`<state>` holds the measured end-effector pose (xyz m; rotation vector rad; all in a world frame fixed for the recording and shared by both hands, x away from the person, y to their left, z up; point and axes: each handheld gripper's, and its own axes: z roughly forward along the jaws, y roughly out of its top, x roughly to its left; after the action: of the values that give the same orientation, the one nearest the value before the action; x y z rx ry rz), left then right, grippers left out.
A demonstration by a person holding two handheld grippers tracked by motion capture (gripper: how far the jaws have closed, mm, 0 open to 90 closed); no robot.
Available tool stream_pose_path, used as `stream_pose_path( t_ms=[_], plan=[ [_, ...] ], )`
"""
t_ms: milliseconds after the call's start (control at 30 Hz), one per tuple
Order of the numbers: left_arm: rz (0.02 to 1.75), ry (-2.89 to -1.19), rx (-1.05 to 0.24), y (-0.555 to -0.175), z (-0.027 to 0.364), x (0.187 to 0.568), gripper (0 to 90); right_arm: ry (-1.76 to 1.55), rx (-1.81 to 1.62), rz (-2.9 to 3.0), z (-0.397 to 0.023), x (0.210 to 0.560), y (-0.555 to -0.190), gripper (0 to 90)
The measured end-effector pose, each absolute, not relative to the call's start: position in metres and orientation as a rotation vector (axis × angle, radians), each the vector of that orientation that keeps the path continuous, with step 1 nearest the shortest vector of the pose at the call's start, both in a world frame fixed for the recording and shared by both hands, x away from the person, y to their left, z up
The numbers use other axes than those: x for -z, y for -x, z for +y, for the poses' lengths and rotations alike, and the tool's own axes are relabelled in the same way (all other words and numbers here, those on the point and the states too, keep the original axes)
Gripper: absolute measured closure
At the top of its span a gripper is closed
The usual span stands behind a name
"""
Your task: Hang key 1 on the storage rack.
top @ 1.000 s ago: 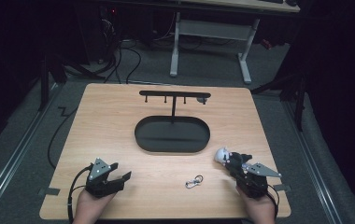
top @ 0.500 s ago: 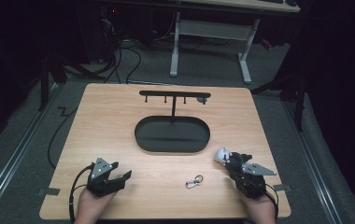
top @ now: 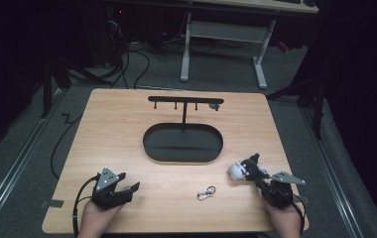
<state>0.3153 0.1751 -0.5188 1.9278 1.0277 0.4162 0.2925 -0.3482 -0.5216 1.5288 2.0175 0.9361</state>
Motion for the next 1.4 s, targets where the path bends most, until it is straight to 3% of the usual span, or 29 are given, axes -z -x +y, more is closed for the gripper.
stream_pose_path(
  t_ms=[367,767,1000,1167,1400],
  plan=[
    [1.084,-1.908,-0.436,-0.306,0.195,0.521,35.6,-1.566,-0.919,1.994,-0.366,0.521,-0.315,90.0],
    [1.124,-1.901,-0.441,-0.295,0.207,0.524,36.0,-1.446,-0.915,2.073,-0.341,0.520,-0.337,90.0],
    [1.105,-1.918,-0.424,-0.297,0.204,0.524,35.9,-1.393,-1.039,2.001,-0.333,0.494,-0.322,90.0],
    [1.087,-1.930,-0.420,-0.300,0.199,0.524,35.8,-1.264,-1.150,2.041,-0.299,0.479,-0.298,90.0],
    [1.052,-1.944,-0.405,-0.305,0.192,0.523,35.5,-1.182,-1.115,2.181,-0.261,0.492,-0.297,89.6]
  ],
)
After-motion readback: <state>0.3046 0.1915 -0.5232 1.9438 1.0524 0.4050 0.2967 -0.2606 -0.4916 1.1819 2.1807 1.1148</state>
